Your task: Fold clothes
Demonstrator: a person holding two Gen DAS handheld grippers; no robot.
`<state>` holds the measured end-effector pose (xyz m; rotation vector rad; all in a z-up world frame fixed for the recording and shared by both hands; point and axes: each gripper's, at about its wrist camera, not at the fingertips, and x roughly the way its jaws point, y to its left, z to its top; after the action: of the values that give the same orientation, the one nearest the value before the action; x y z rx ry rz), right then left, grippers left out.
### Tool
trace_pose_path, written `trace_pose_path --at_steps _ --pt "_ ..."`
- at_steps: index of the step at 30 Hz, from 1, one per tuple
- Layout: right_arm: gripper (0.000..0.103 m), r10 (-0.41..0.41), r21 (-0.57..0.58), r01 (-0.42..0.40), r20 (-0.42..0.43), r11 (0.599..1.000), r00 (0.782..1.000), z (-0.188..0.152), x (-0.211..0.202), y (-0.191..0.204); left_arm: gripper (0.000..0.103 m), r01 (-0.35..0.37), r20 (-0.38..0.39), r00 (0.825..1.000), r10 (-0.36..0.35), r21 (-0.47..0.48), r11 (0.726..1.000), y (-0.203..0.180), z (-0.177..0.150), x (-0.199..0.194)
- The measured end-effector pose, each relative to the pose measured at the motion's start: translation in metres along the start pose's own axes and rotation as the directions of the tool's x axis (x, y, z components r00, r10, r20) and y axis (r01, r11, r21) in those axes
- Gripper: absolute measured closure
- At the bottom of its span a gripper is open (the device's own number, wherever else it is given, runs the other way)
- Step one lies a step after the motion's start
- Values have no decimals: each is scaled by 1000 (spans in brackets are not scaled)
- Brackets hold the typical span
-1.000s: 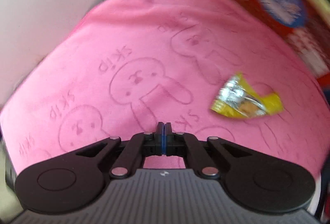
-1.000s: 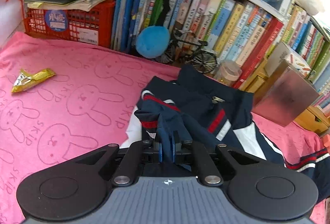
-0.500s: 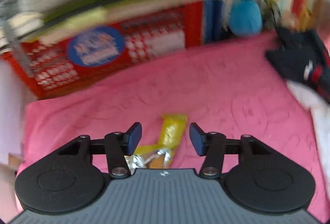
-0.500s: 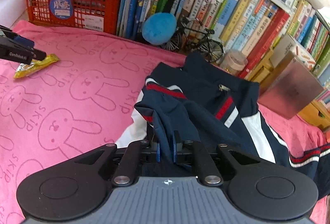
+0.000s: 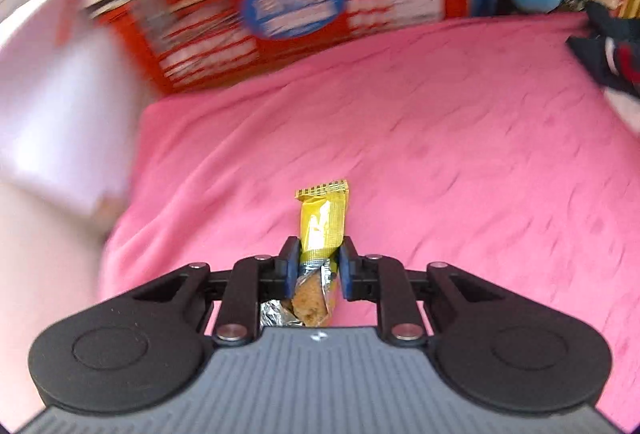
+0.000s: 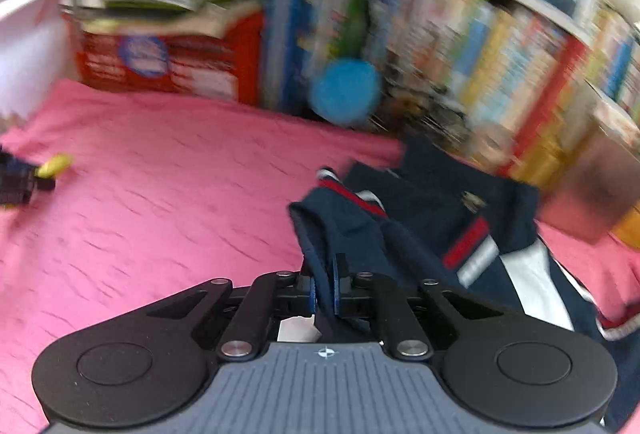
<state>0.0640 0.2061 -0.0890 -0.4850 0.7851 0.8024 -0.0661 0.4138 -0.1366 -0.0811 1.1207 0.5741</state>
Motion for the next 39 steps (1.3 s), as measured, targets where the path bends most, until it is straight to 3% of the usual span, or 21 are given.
trace_pose_path --at_steps 8,12,14,15,16,18,19,24,27,29,32,34,36,38,39 --pt "95 203 -67 -197 92 978 975 49 5 62 79 -107 -147 986 82 -167 980 57 -77 -39" --pt "94 307 -135 -298 59 945 950 59 14 112 72 -135 -214 972 93 -191 972 63 -105 -34" --pt "87 358 -167 -347 38 923 933 64 19 137 64 -151 -235 966 105 -186 971 60 -111 -29" --pt "76 367 -189 -358 16 914 930 63 22 148 51 -163 -229 966 120 -183 969 59 -111 -31" --pt "58 370 -205 -362 4 910 929 60 22 156 40 -175 -229 965 131 -181 968 59 -111 -33" --pt "34 354 -218 -342 18 914 935 53 18 162 34 -182 -214 966 142 -182 966 61 -110 -39" --pt "29 339 -224 -325 26 919 940 50 16 164 33 -175 -205 969 137 -184 967 62 -109 -42" --pt "26 258 -199 -251 13 947 966 33 10 148 33 -88 -115 991 63 -228 970 74 -92 -73" --pt "26 196 -110 -192 31 975 980 25 -1 111 33 59 6 998 -60 -281 958 80 -69 -91" --pt "26 135 -78 -133 12 988 991 18 -4 84 33 181 75 983 -167 -272 945 70 -43 -89" --pt "26 51 -46 -53 -38 998 998 3 -5 54 22 268 128 961 -245 -216 939 42 -4 -66" --pt "26 9 -21 -10 -60 1000 998 -8 -8 41 22 288 100 957 -272 -211 934 24 20 -36" --pt "26 -21 5 22 -72 1000 997 -19 -12 33 23 332 54 943 -329 -241 912 10 36 -8" --pt "26 -36 34 39 -83 999 996 -29 -18 27 32 348 21 934 -358 -295 890 1 44 14" --pt "26 -22 49 26 -82 998 996 -33 -22 27 53 332 15 939 -344 -305 893 -2 45 19"
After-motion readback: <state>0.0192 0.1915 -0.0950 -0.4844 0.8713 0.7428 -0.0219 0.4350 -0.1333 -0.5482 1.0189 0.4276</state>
